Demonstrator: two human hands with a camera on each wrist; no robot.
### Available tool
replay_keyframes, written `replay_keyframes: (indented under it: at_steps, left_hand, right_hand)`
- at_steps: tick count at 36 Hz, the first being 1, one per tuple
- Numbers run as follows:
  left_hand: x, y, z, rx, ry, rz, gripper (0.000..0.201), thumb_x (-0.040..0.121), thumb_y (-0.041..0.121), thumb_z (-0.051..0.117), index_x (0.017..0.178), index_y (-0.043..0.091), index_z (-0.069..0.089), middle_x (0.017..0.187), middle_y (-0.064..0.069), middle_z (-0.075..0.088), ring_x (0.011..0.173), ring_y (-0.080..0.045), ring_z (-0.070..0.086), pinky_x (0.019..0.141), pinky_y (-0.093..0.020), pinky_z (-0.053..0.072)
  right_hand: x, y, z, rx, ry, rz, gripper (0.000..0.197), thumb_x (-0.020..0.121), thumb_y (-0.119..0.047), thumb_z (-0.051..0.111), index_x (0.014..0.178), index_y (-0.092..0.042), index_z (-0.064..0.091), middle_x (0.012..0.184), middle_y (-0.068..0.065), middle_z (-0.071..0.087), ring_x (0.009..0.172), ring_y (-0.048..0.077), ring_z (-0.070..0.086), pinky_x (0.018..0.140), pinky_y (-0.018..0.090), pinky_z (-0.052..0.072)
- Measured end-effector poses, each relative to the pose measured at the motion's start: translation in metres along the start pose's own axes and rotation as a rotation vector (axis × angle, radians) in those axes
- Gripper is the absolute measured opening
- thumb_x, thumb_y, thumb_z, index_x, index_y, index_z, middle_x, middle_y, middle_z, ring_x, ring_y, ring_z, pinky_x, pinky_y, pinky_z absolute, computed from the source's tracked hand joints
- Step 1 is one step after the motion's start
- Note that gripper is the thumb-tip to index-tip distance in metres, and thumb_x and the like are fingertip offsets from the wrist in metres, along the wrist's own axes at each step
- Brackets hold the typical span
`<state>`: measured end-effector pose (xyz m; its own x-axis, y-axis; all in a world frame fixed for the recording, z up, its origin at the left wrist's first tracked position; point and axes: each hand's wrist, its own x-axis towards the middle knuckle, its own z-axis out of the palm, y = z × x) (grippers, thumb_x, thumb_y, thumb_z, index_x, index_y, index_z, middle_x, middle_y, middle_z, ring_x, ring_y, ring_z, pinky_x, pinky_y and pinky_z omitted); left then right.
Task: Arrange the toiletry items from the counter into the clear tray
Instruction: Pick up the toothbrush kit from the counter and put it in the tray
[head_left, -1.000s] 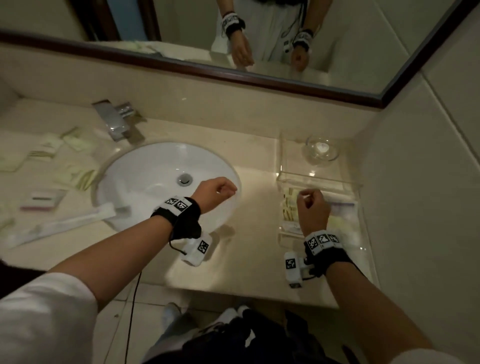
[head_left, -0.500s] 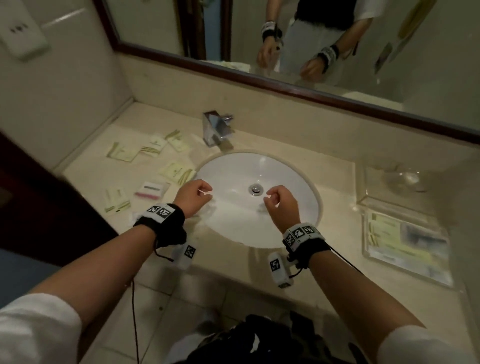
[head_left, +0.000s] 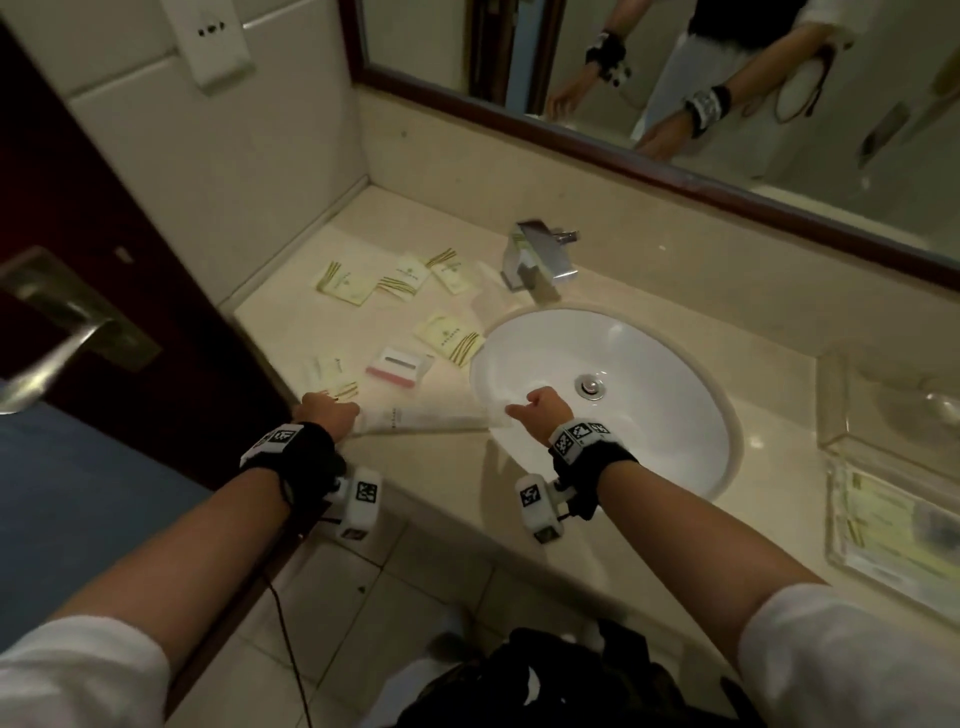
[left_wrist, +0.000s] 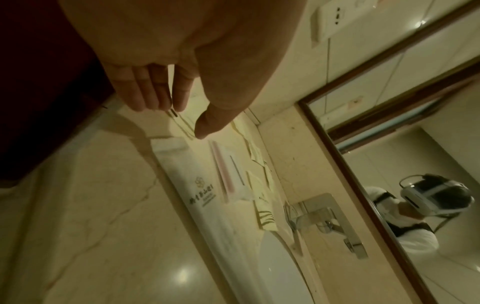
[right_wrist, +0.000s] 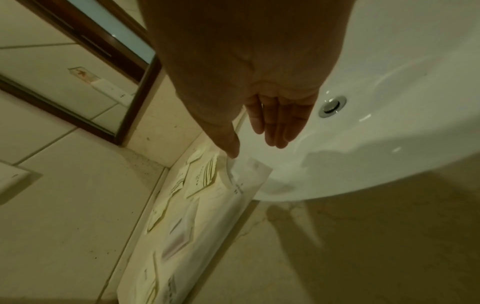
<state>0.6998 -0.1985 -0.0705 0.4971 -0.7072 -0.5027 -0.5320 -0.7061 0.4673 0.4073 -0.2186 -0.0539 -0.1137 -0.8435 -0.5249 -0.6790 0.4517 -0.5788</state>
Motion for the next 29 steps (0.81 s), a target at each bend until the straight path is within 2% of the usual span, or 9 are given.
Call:
replay_keyframes:
  at_steps: [4, 7, 9, 14, 18, 21, 24, 26, 29]
  left_hand:
    - [0.004, -0.005, 0.002, 0.036, 0.017, -0.034, 0.046, 0.081, 0.026, 0.064, 0.12, 0.002, 0.058, 0.127, -0.02, 0.054, 0.117, -0.037, 0.05, 0.096, -0.035, 0.043]
    - [0.006, -0.006, 0.003, 0.059, -0.018, -0.082, 0.065, 0.08, 0.04, 0.064, 0.131, 0.002, 0.047, 0.137, -0.021, 0.041, 0.123, -0.038, 0.042, 0.099, -0.036, 0.038]
    - [0.011, -0.008, 0.007, 0.098, -0.038, -0.087, 0.077, 0.077, 0.051, 0.063, 0.134, 0.002, 0.044, 0.137, -0.021, 0.038, 0.124, -0.038, 0.038, 0.1, -0.039, 0.037]
    - [0.006, -0.007, 0.008, 0.176, -0.038, -0.046, 0.08, 0.076, 0.054, 0.065, 0.133, 0.004, 0.041, 0.138, -0.02, 0.034, 0.126, -0.039, 0.035, 0.104, -0.042, 0.034]
    - [0.002, -0.004, 0.008, 0.252, -0.058, -0.017, 0.079, 0.077, 0.06, 0.061, 0.131, 0.004, 0.045, 0.136, -0.02, 0.036, 0.126, -0.037, 0.034, 0.101, -0.04, 0.034]
    - [0.006, -0.001, 0.008, 0.295, -0.085, 0.004, 0.079, 0.077, 0.063, 0.057, 0.129, 0.005, 0.047, 0.136, -0.019, 0.041, 0.126, -0.036, 0.036, 0.102, -0.041, 0.034]
    - [0.005, 0.002, 0.007, 0.334, -0.109, 0.039, 0.071, 0.08, 0.06, 0.057, 0.127, 0.006, 0.052, 0.136, -0.02, 0.043, 0.126, -0.037, 0.039, 0.103, -0.04, 0.035]
    - [0.006, 0.004, 0.008, 0.355, -0.117, 0.055, 0.067, 0.082, 0.058, 0.055, 0.126, 0.007, 0.054, 0.134, -0.019, 0.046, 0.123, -0.037, 0.044, 0.1, -0.037, 0.037]
    - [0.004, 0.006, 0.007, 0.343, -0.117, 0.08, 0.059, 0.082, 0.053, 0.057, 0.12, 0.007, 0.058, 0.129, -0.019, 0.051, 0.117, -0.037, 0.049, 0.094, -0.036, 0.041]
  right_hand:
    - [0.007, -0.011, 0.008, 0.04, -0.059, 0.05, 0.063, 0.086, -0.036, 0.063, 0.135, -0.004, 0.04, 0.132, 0.015, 0.052, 0.102, 0.023, 0.053, 0.084, 0.034, 0.043]
    - [0.012, -0.014, 0.012, 0.026, -0.072, 0.049, 0.022, 0.083, -0.033, 0.064, 0.082, -0.016, 0.05, 0.082, 0.007, 0.054, 0.066, 0.019, 0.046, 0.065, 0.031, 0.042]
    - [0.013, -0.017, 0.014, -0.004, -0.07, 0.048, 0.042, 0.083, -0.032, 0.064, 0.062, -0.023, 0.028, 0.065, -0.002, 0.035, 0.054, 0.014, 0.035, 0.053, 0.027, 0.034]
    - [0.007, -0.024, 0.014, -0.068, -0.106, 0.048, 0.033, 0.088, -0.033, 0.058, 0.062, -0.025, 0.039, 0.07, -0.002, 0.046, 0.058, 0.008, 0.039, 0.077, 0.029, 0.041]
    - [0.01, -0.026, 0.019, -0.035, -0.118, 0.052, 0.028, 0.087, -0.029, 0.059, 0.062, -0.024, 0.046, 0.083, 0.004, 0.054, 0.061, 0.011, 0.045, 0.08, 0.031, 0.045]
    - [0.01, -0.026, 0.022, -0.02, -0.145, 0.047, 0.025, 0.085, -0.019, 0.062, 0.063, -0.011, 0.054, 0.065, 0.003, 0.049, 0.059, 0.018, 0.044, 0.069, 0.033, 0.042]
    - [0.004, -0.026, 0.024, -0.019, -0.116, 0.024, 0.022, 0.082, -0.013, 0.061, 0.086, 0.008, 0.067, 0.066, 0.008, 0.051, 0.061, 0.023, 0.046, 0.061, 0.029, 0.038]
    - [0.001, -0.026, 0.024, 0.005, -0.098, 0.01, 0.021, 0.082, -0.012, 0.059, 0.088, 0.006, 0.068, 0.07, 0.009, 0.054, 0.066, 0.022, 0.048, 0.061, 0.029, 0.039]
    - [0.001, -0.024, 0.025, 0.062, -0.103, 0.021, 0.016, 0.083, -0.012, 0.058, 0.069, -0.014, 0.064, 0.066, 0.001, 0.056, 0.064, 0.019, 0.05, 0.062, 0.028, 0.042]
